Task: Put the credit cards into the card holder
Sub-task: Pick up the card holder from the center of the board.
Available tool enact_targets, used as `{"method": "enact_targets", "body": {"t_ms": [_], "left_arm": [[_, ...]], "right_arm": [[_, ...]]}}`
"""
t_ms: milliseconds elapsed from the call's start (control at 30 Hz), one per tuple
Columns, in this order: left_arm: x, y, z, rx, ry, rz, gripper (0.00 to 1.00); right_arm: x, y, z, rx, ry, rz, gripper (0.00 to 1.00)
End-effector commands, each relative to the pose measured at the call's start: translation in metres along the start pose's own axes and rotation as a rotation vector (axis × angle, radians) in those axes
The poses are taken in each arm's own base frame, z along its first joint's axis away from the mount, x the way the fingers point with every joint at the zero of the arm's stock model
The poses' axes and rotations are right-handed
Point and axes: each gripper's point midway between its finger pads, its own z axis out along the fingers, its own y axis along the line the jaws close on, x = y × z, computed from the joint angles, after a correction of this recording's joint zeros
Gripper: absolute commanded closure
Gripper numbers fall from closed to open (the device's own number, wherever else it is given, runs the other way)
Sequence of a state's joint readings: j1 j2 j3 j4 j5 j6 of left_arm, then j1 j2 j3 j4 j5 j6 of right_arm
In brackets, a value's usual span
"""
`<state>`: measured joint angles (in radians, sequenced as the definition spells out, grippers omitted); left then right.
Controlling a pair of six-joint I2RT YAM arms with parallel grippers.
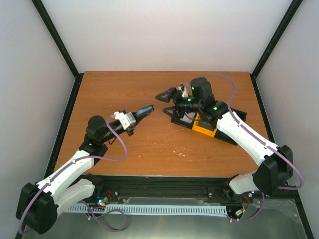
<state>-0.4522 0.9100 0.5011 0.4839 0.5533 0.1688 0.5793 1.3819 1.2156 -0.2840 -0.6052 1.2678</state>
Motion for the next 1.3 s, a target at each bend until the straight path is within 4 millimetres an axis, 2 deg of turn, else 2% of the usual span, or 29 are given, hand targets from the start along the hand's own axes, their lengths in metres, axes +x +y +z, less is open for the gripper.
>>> {"method": "enact_targets", "body": {"t_ms": [0,67,167,233,300,433,567,700,767,867,967,1067,1167,1233,1267], "left_arm": [[-0.026,-0.015,0.007,0.097,-0.109,0.668,0.99],[-0.030,-0.012,0.008,0.076,-0.122,0.814,0.99],[-0.038,-0.002,0.011,0.014,-0.127,0.932,0.99],[-0.044,0.003,0.015,0.000,-0.128,0.983,0.99],[-0.044,0.005,0.018,0.005,-0.122,1.009,0.99],[-0.040,0.003,0.020,0.020,-0.119,1.051,0.99],[-0.039,0.003,0.019,0.019,-0.118,1.078,0.99],[-0.043,0.002,0.017,0.011,-0.128,1.122,0.99],[-0.046,0.002,0.017,0.010,-0.137,1.134,0.99],[-0.051,0.001,0.017,0.011,-0.153,1.140,0.97],[-0.057,0.005,0.018,-0.017,-0.162,1.129,0.96],[-0.061,0.012,0.021,-0.038,-0.150,1.112,0.94],[-0.062,0.014,0.022,-0.044,-0.150,1.101,0.87],[-0.061,0.014,0.021,-0.045,-0.146,1.086,0.77],[-0.062,0.014,0.021,-0.049,-0.145,1.067,0.67]], "right_arm": [[0.014,0.049,0.002,-0.102,0.105,0.134,0.17],[0.021,0.058,0.005,-0.109,0.140,0.141,0.17],[0.037,0.058,0.011,-0.078,0.194,0.123,0.22],[0.044,0.049,0.012,-0.026,0.204,0.097,0.25],[0.048,0.031,0.008,0.048,0.193,0.081,0.28],[0.044,0.003,-0.001,0.167,0.129,0.000,0.31],[0.038,-0.012,-0.003,0.224,0.096,-0.070,0.30],[0.038,-0.017,-0.001,0.223,0.094,-0.115,0.26],[0.045,-0.011,0.003,0.154,0.134,-0.115,0.26],[0.056,0.014,0.008,-0.012,0.183,-0.086,0.29],[0.061,0.035,0.005,-0.106,0.199,-0.074,0.35],[0.067,0.052,0.000,-0.189,0.213,-0.061,0.48],[0.068,0.058,-0.005,-0.226,0.205,-0.044,0.68],[0.065,0.060,-0.007,-0.232,0.180,-0.051,0.78],[0.063,0.062,-0.009,-0.239,0.161,-0.062,0.82]]}}
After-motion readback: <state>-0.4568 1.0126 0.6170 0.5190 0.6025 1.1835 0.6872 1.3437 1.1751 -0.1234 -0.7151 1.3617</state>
